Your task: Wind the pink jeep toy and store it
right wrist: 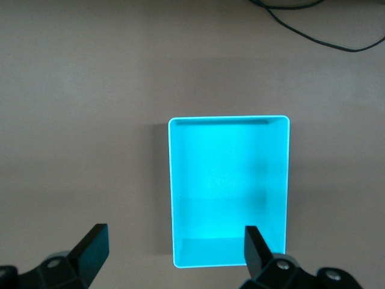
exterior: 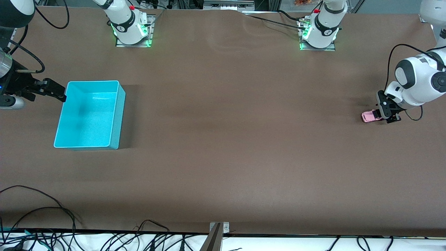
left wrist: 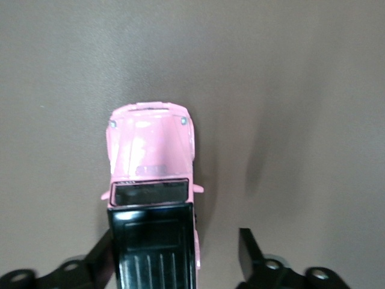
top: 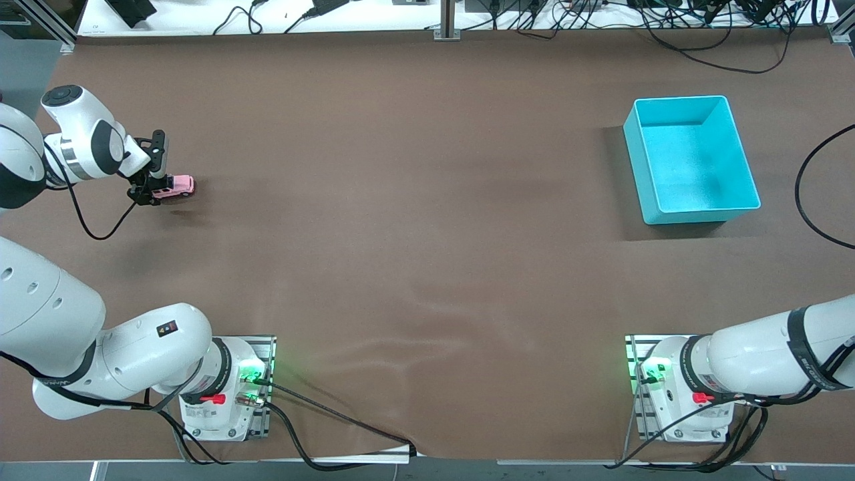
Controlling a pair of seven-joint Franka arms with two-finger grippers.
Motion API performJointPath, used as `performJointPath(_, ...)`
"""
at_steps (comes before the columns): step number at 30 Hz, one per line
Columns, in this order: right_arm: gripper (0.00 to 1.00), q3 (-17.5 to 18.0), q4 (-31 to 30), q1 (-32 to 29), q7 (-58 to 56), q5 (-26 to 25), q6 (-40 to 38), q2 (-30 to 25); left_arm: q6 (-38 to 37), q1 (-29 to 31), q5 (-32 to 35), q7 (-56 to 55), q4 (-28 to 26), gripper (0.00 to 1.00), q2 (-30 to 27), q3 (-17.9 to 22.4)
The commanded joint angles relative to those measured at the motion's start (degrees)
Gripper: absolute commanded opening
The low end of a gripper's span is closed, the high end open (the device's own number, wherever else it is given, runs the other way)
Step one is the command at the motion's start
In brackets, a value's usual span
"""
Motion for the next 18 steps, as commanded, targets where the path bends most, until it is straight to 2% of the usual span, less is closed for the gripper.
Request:
performJointPath(1,1.0,0.0,0.3,0.1,0.5,-0.3,0.1,-0.1,-3.8,0.0,-2.5,2.2,3.4,1.0,1.2,-0.3)
performJointPath(18,1.0,0.0,0.3,0.1,0.5,-0.3,0.1,-0.1,-4.5,-1.0,-2.5,5.7,4.9,1.0,1.2,-0.9)
